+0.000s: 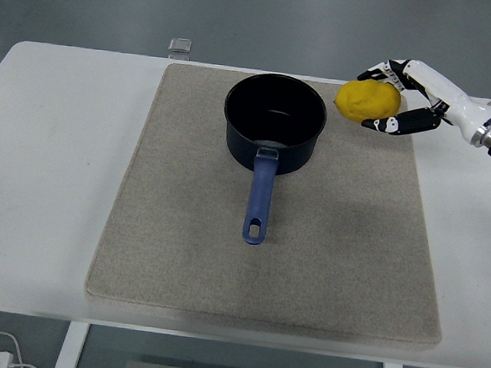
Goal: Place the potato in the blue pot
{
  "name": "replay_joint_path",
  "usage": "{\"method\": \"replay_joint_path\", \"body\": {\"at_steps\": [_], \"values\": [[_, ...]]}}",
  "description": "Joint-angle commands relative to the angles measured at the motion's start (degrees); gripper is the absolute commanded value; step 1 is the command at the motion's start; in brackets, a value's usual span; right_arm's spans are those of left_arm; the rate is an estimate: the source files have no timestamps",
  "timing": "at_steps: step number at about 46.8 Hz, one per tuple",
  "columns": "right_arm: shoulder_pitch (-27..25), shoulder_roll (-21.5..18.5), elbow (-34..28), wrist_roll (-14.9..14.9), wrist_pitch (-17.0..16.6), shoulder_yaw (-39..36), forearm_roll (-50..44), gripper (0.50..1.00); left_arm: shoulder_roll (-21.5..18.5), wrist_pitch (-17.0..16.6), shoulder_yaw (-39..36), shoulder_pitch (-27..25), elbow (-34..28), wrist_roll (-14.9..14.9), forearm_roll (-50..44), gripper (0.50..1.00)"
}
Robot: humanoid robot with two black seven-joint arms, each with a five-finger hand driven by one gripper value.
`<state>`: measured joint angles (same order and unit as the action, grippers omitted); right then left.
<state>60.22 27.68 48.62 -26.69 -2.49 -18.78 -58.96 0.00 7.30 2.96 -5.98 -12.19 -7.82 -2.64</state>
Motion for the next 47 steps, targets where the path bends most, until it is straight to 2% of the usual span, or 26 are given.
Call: {"method": "replay_joint_path", "body": {"at_steps": [1, 9, 18, 36, 47], "values": [[1.4, -0.3, 0.0, 0.7, -0.1, 0.0, 0.1, 0.5, 0.0, 0.0, 0.0, 0.0, 0.0, 0.0, 0.0, 0.999], [4.1, -4.6, -0.4, 2.7, 0.0, 0.2, 0.0, 0.5, 0.0, 0.0, 0.1, 0.0, 0.0, 0.0, 0.0, 0.999], [5.6, -8.7, -4.4, 3.0, 0.0, 0.2, 0.0, 0.5, 0.0, 0.0, 0.1, 0.0, -0.1, 0.0, 0.0, 0.999], [5.7, -20.4, -12.0, 3.0, 0.5, 0.3, -0.2, 0.5, 0.0, 0.0, 0.1, 0.0, 0.0, 0.0, -0.1, 0.999], [5.3, -23.5, -13.7, 3.0, 0.7, 0.1, -0.2, 0.5, 0.0, 0.0, 0.1, 0.0, 0.1, 0.0, -0.1, 0.999]]}}
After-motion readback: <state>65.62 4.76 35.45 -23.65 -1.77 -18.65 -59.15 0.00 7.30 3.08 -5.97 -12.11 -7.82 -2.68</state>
